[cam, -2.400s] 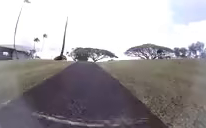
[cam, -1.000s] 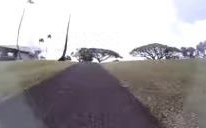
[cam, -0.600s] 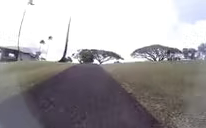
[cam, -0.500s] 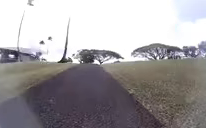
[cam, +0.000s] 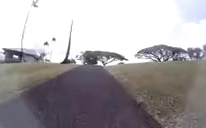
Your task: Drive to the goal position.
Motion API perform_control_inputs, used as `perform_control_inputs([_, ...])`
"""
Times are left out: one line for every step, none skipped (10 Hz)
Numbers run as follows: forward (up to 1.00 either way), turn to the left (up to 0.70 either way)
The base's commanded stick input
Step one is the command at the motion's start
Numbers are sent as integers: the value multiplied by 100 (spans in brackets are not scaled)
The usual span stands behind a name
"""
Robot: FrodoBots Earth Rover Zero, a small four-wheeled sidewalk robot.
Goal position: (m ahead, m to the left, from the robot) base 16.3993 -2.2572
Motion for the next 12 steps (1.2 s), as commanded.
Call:
perform_control_inputs([85,0])
perform_control_inputs([85,0])
perform_control_inputs([85,0])
perform_control_inputs([85,0])
perform_control_inputs([85,0])
perform_control_inputs([85,0])
perform_control_inputs([85,0])
perform_control_inputs([85,0])
perform_control_inputs([85,0])
perform_control_inputs([85,0])
perform_control_inputs([85,0])
perform_control_inputs([85,0])
